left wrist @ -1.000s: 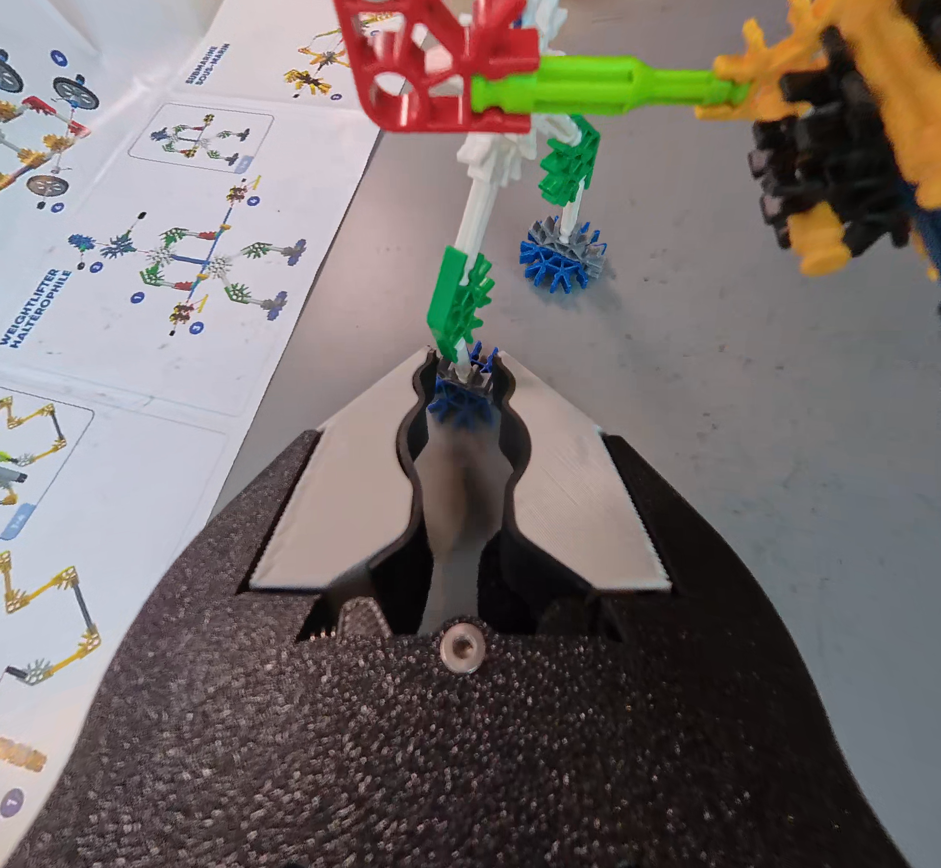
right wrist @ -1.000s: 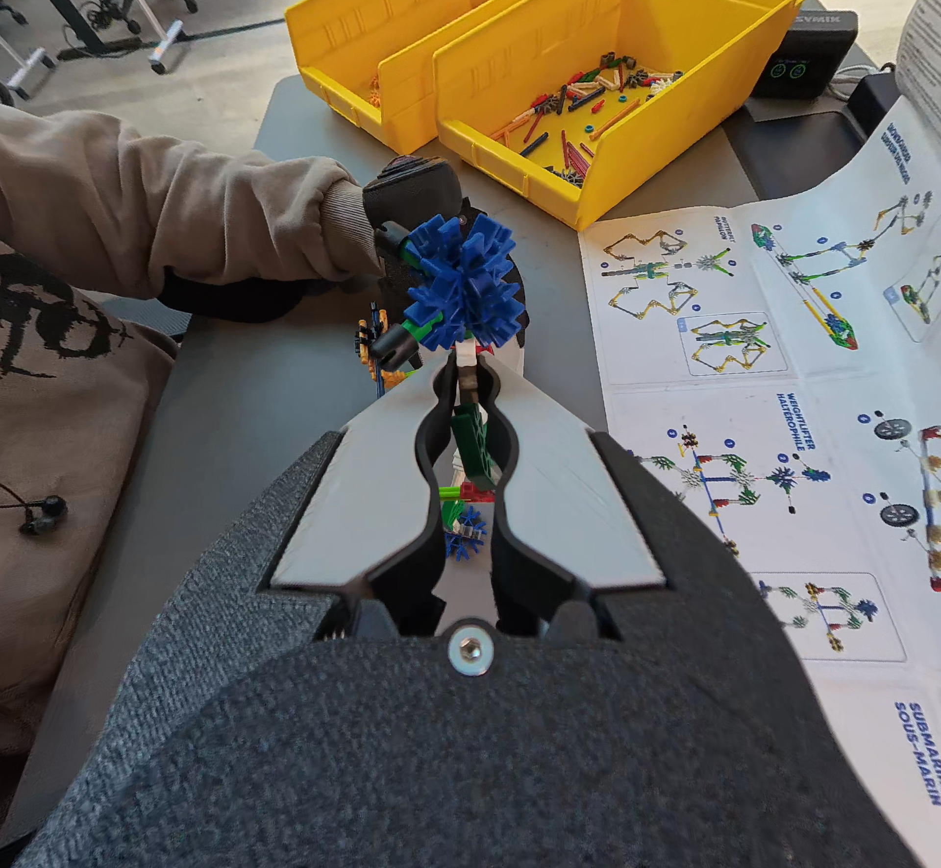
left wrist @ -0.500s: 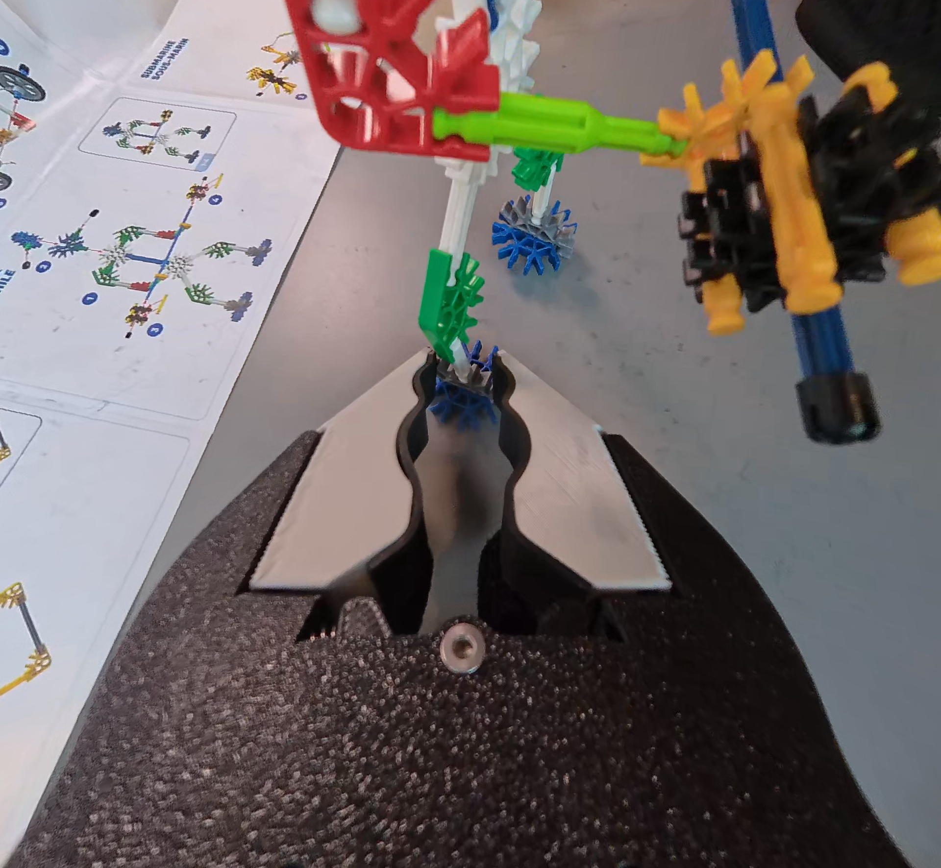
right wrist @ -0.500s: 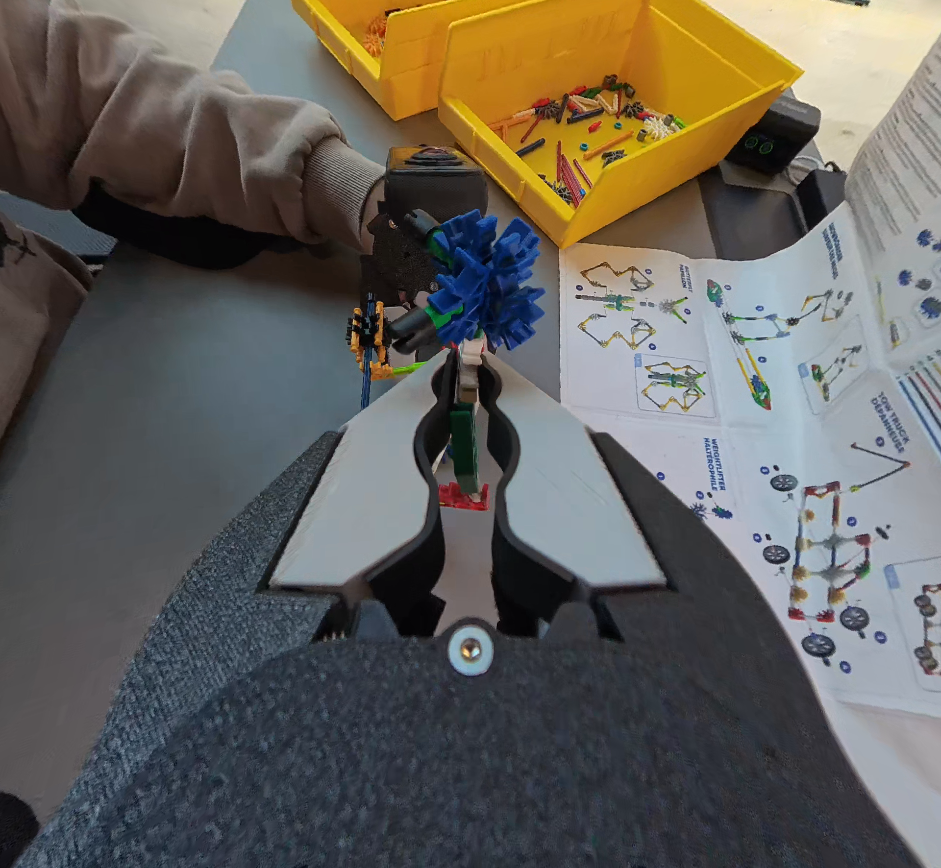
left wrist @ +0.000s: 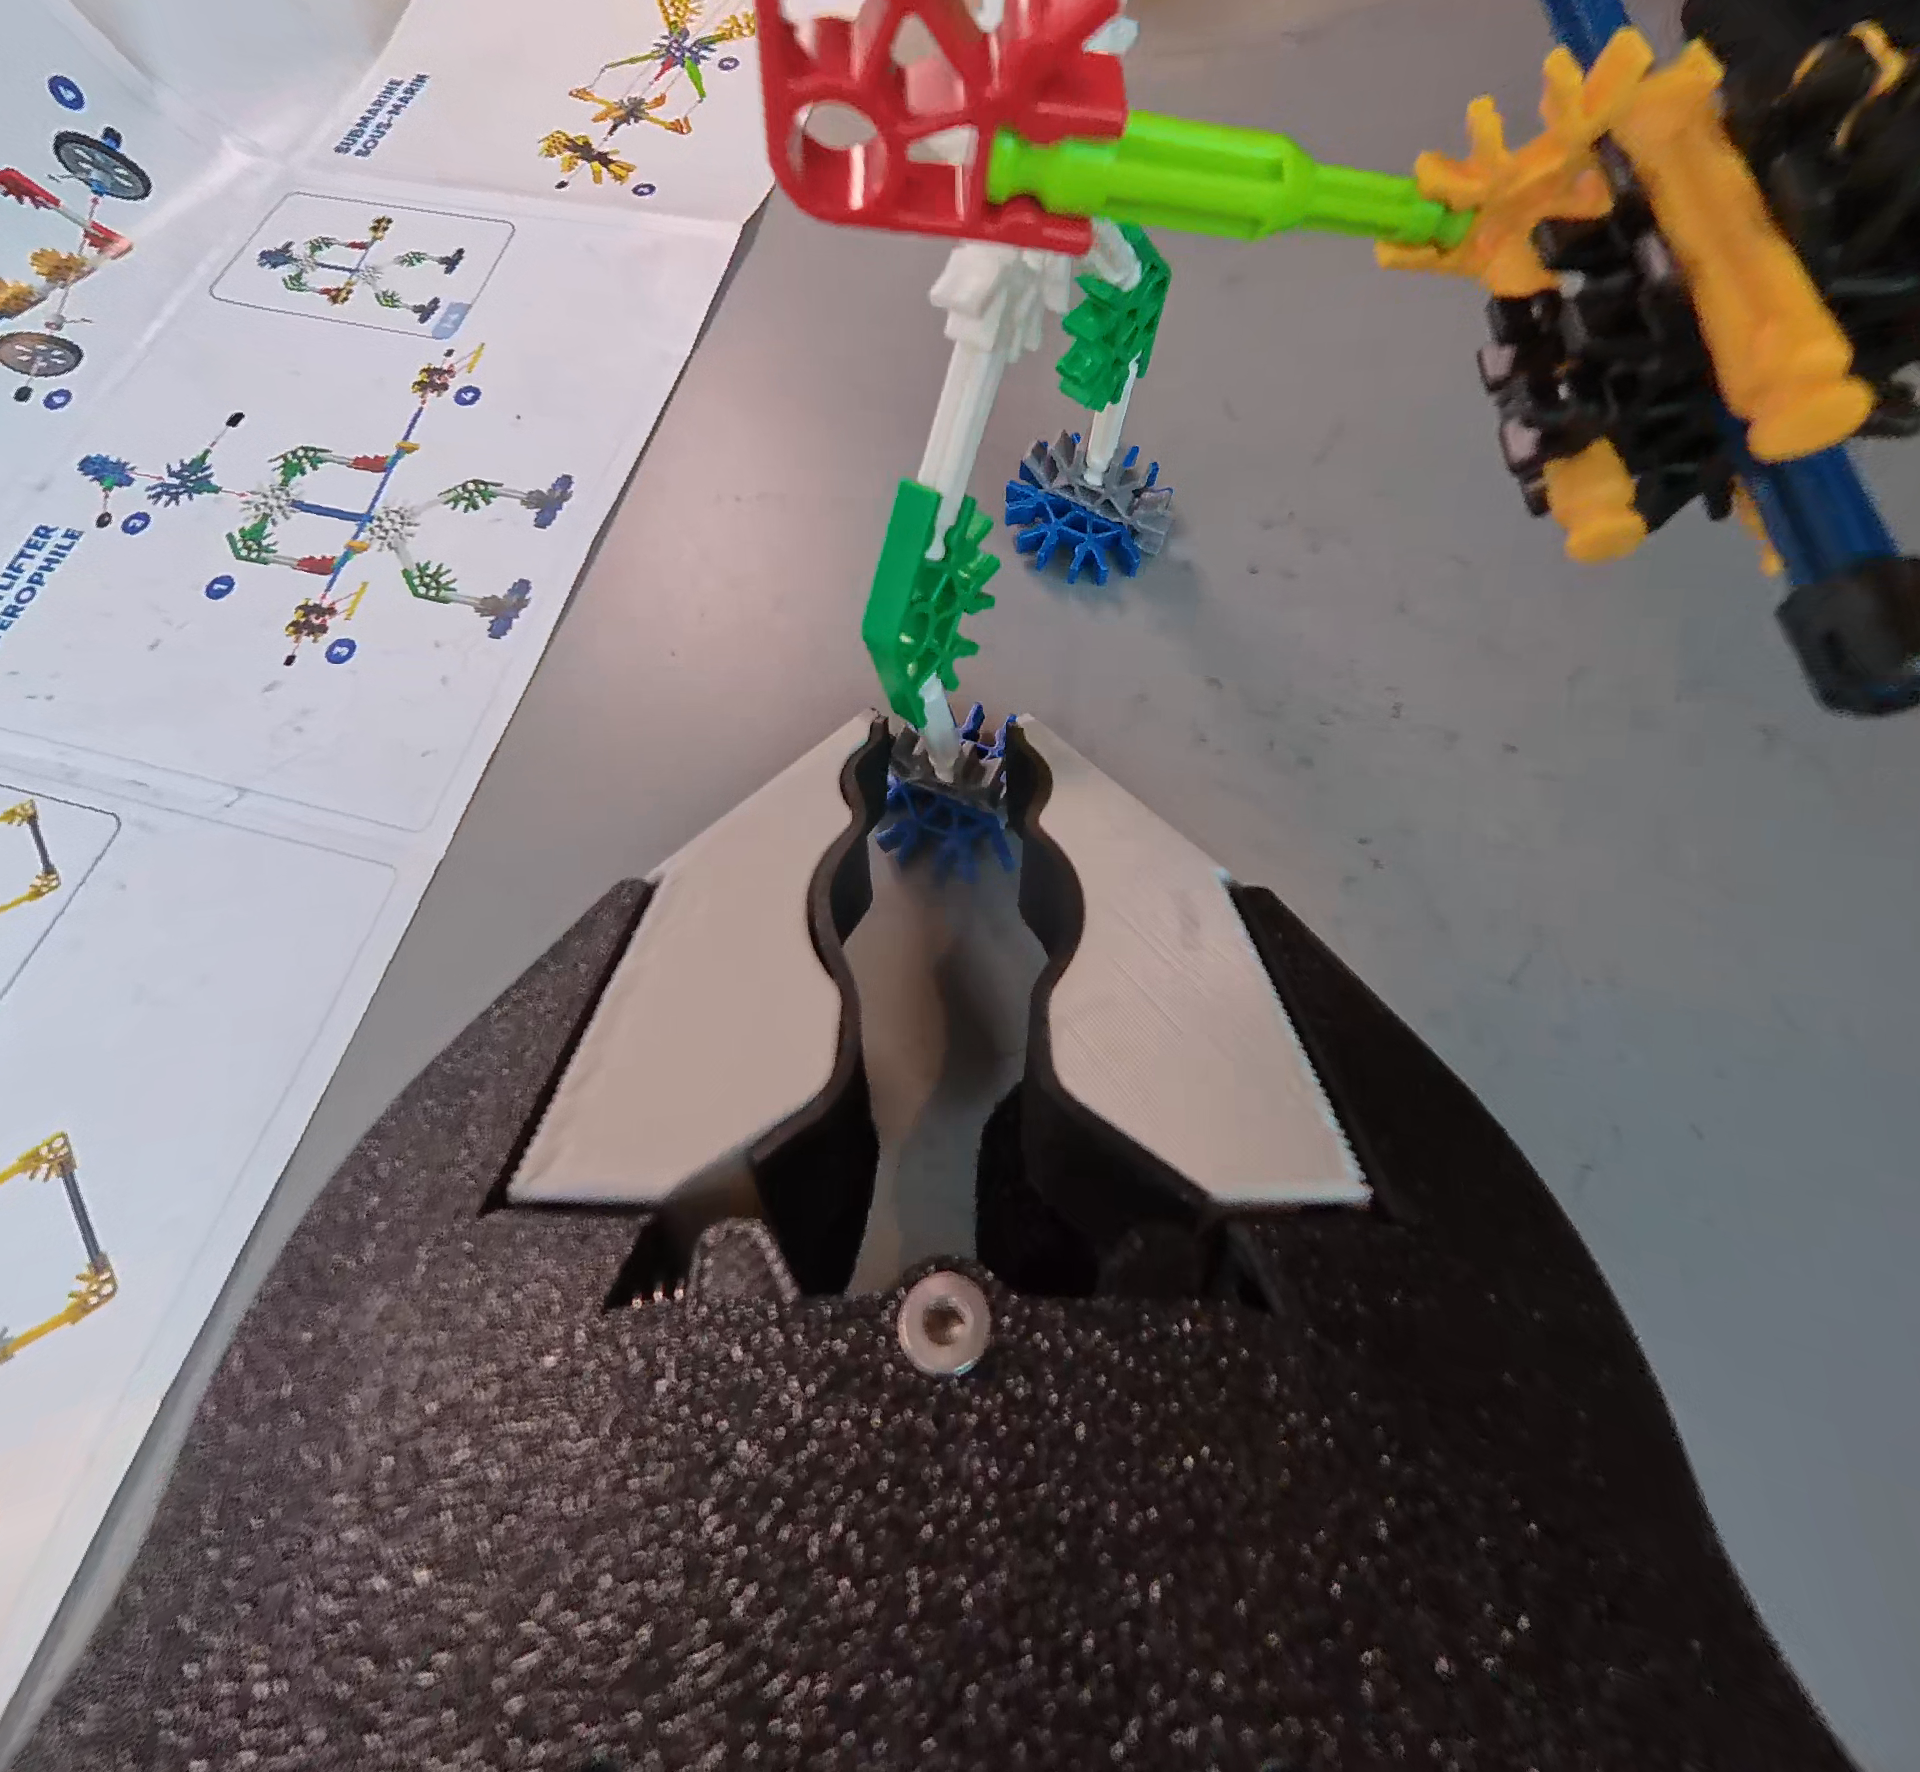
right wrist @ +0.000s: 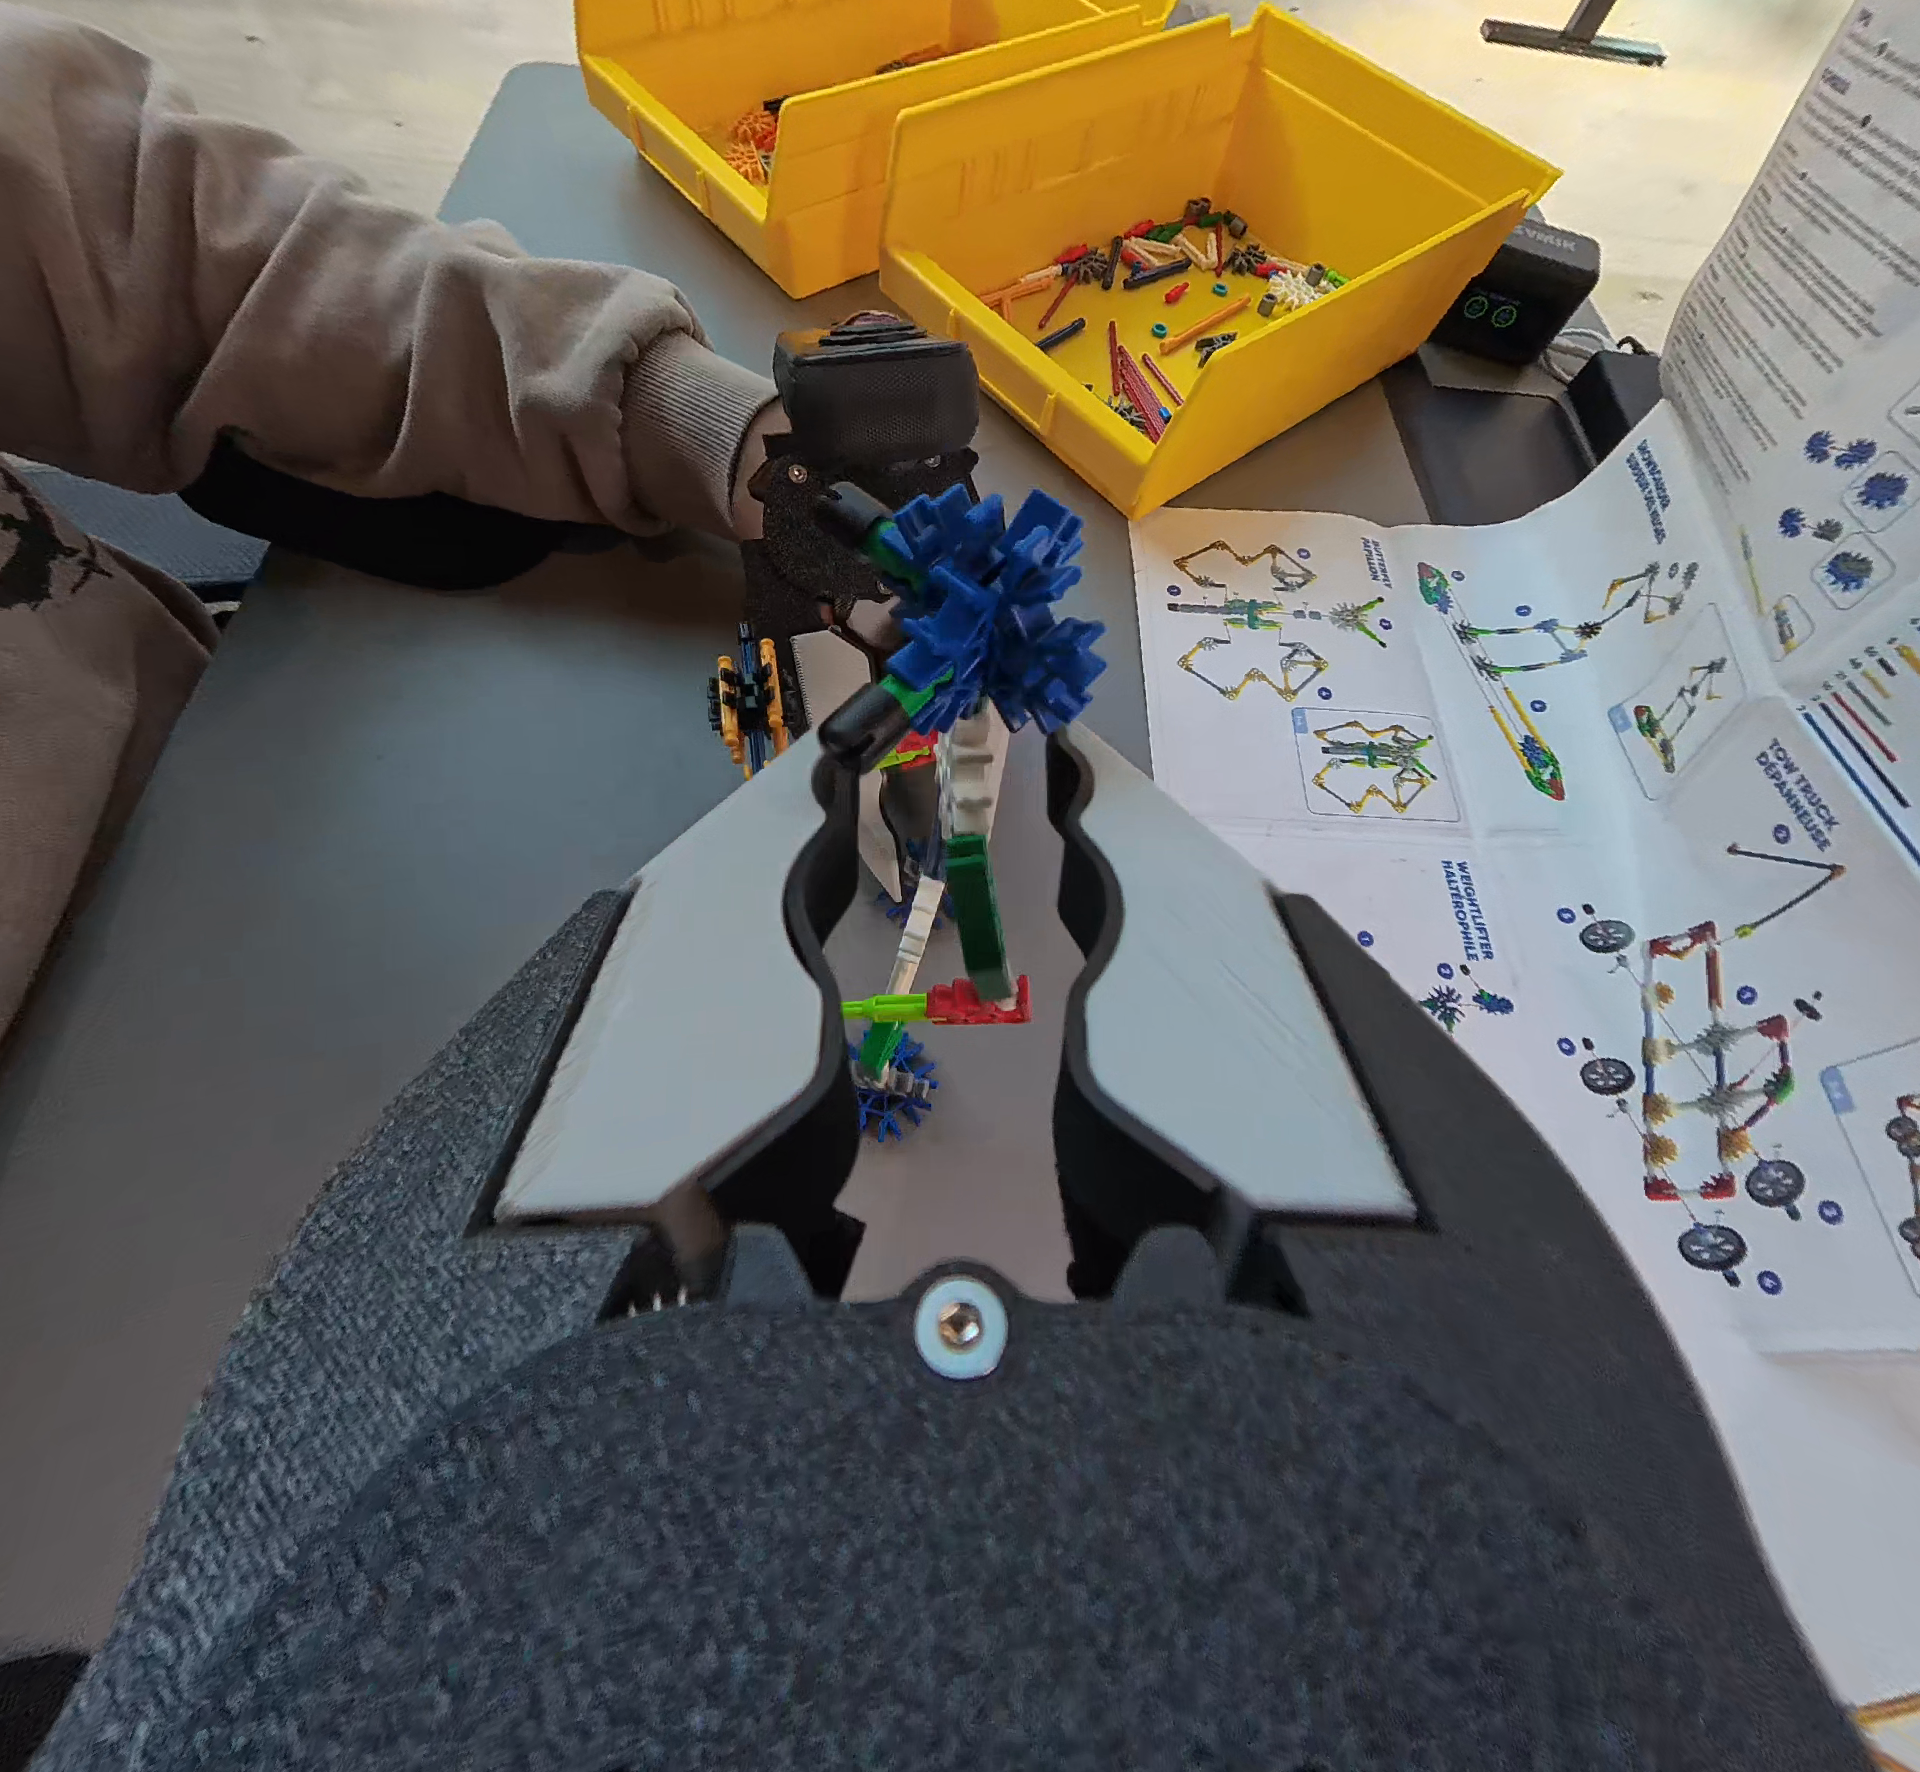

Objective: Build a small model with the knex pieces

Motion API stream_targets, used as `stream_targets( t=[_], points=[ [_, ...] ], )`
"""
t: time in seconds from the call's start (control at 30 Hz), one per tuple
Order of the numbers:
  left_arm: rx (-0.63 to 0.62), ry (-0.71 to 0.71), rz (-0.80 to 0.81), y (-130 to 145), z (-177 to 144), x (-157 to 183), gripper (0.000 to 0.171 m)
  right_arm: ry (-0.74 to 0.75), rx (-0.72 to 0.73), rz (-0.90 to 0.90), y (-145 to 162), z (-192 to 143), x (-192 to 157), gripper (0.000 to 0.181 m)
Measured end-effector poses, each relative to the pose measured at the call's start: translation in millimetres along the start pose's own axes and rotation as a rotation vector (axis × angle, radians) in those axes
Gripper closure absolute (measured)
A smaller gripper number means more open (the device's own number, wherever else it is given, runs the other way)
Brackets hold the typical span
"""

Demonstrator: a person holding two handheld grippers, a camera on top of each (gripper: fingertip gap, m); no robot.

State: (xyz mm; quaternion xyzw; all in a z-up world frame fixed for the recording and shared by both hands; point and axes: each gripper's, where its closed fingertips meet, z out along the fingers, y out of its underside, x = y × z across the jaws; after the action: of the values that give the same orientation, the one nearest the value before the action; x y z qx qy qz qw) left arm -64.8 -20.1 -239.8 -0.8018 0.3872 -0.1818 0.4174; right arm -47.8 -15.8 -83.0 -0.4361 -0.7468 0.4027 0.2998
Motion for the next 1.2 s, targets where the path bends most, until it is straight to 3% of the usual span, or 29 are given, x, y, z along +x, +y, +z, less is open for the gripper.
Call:
stream_targets(
  t=[0.2, 0.4, 0.6, 0.73, 0.87, 0.97, 1.07, 1.2],
  points=[
    [-0.007, -0.027, 0.006, 3, -5, 0, 0.140, 0.142, 0.134, 0.074, -1, -46, 0, 0.130],
    [0.049, -0.031, -0.023, -5, -23, -3, 0.130, 0.331, 0.155, 0.147, 49, -78, -20, 0.131],
    [0.074, -0.081, -0.059, -5, -31, -4, 0.130, 0.344, 0.030, 0.264, 122, -44, -56, 0.133],
    [0.062, -0.141, -0.093, -2, -23, -10, 0.132, 0.359, -0.104, 0.356, 157, -5, -50, 0.153],
    [0.080, -0.083, -0.104, -8, -14, 3, 0.144, 0.327, -0.123, 0.305, 144, 26, -41, 0.158],
    [0.033, -0.118, -0.082, -1, -9, 3, 0.155, 0.339, -0.158, 0.277, 141, 40, -32, 0.160],
    [0.027, -0.155, -0.094, 1, -11, -2, 0.158, 0.413, -0.172, 0.253, 142, 42, -15, 0.178],
    [0.029, -0.159, -0.125, 6, -18, -9, 0.161, 0.417, -0.172, 0.247, 140, 48, -1, 0.181]
  ],
)
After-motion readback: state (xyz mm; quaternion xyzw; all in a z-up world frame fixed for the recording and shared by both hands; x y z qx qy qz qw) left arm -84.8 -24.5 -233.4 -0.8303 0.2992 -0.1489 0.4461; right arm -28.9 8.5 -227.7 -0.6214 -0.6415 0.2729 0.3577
